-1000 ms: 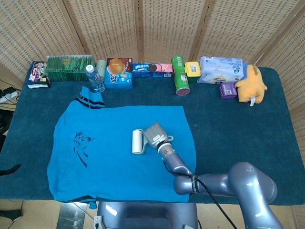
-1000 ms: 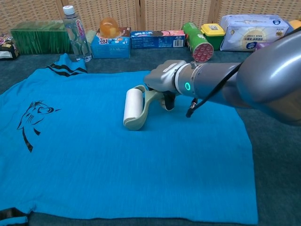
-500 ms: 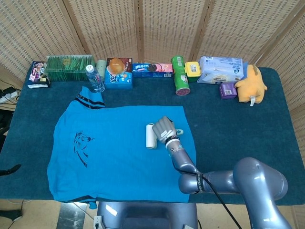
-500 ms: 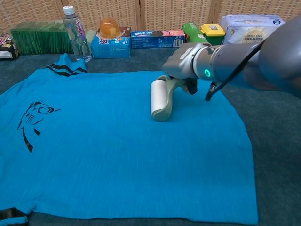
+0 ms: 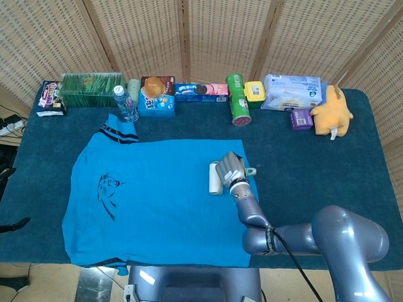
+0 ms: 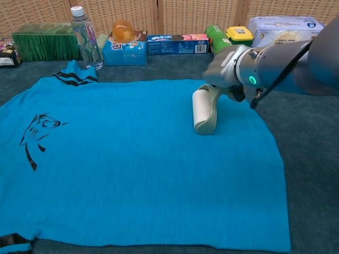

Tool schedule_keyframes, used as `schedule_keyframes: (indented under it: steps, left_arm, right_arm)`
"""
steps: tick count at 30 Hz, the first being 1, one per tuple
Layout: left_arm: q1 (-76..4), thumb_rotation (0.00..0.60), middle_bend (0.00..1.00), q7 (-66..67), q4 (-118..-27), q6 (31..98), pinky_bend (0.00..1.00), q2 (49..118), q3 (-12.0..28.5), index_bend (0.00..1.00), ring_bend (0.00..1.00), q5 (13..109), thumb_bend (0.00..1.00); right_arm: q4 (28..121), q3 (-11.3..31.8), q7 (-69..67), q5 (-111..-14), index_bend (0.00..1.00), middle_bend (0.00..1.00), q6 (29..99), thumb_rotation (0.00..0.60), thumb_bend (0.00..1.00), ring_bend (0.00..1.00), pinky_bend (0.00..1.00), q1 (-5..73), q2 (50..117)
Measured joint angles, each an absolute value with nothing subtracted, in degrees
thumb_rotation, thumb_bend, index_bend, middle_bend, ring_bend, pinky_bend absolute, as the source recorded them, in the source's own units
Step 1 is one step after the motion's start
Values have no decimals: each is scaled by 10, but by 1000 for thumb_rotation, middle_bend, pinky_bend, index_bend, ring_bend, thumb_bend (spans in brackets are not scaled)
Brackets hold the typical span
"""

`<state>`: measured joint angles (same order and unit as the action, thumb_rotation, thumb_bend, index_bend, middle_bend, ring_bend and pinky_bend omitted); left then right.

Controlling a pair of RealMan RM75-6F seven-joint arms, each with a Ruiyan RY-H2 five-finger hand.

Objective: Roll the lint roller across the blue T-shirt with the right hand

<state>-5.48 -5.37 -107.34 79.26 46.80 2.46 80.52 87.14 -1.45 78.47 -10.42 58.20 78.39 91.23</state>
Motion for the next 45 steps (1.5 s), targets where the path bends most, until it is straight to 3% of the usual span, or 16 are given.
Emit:
schedule_keyframes:
  steps: [19, 38, 45]
  left_arm:
    - [-56, 600, 0, -63, -1069, 789, 80, 465, 24, 0, 0, 807, 114]
    - [-61, 600, 0, -69, -1066, 780, 80, 463, 23, 0, 0, 806, 113]
    - [-62, 600, 0, -76, -1062, 778, 80, 461, 24, 0, 0, 804, 114]
  right_arm:
    - [787, 24, 867, -17, 576, 758, 558, 600, 1000, 867, 1000, 855, 1015]
    - [722, 74, 953, 65, 577, 759, 546, 600, 1000, 867, 1000, 926, 1088]
    - [709, 73, 977, 86, 580, 760, 548, 600, 1000, 866, 1000, 929, 1096]
